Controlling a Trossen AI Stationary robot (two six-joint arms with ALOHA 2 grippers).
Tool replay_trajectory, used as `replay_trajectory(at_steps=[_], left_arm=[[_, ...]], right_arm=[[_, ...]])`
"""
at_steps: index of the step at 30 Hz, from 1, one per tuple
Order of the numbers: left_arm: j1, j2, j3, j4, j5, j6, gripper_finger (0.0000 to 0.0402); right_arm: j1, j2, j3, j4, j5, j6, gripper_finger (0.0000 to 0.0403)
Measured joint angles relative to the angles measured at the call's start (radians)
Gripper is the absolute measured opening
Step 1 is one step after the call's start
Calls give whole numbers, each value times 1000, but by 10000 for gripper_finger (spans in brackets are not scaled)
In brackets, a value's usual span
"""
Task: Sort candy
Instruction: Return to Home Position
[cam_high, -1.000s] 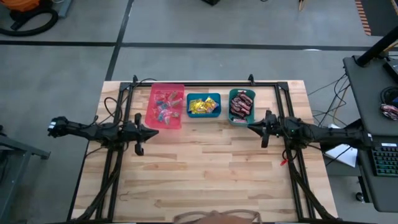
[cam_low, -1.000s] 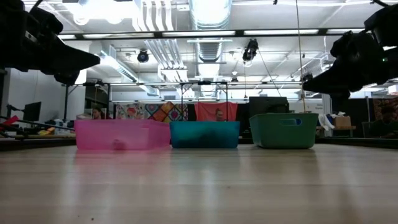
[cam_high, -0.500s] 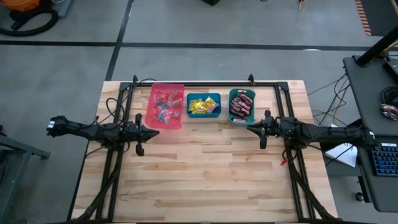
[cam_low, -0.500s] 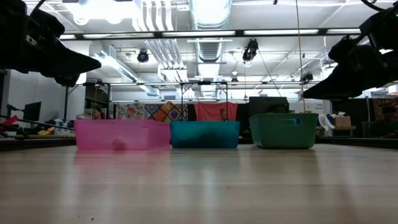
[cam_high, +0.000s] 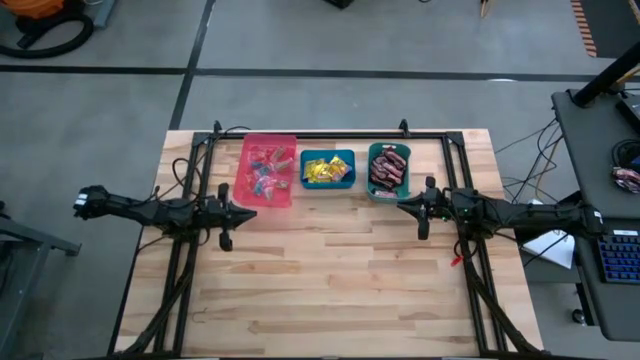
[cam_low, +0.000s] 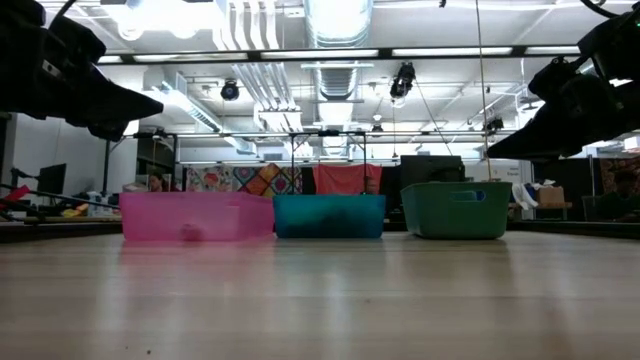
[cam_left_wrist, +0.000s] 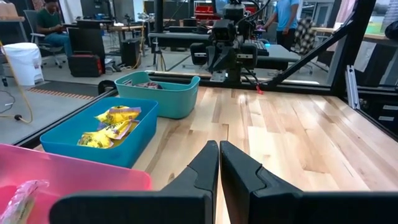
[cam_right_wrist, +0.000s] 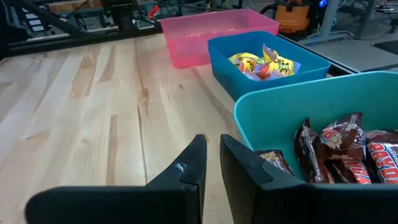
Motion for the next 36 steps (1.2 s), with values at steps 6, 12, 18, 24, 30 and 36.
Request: replay_trajectory(at_steps=[6, 12, 18, 24, 30, 36], left_arm=[[0, 10, 0, 1, 0, 0, 0], [0, 11, 0, 3, 0, 0, 0], [0, 14, 0, 4, 0, 0, 0], [0, 22, 0, 5, 0, 0, 0], [0, 22, 0, 5, 0, 0, 0], [0, 29, 0, 2, 0, 0, 0]], right_arm=[[0, 0, 0, 1, -1, 1, 38], [3, -67, 0, -10, -7, 1, 38], [3, -115, 0, -12, -7, 11, 38], [19, -185, 0, -13, -5, -133, 38], [85, -323, 0, -15, -12, -296, 38], [115, -323, 0, -16, -24, -277, 38]])
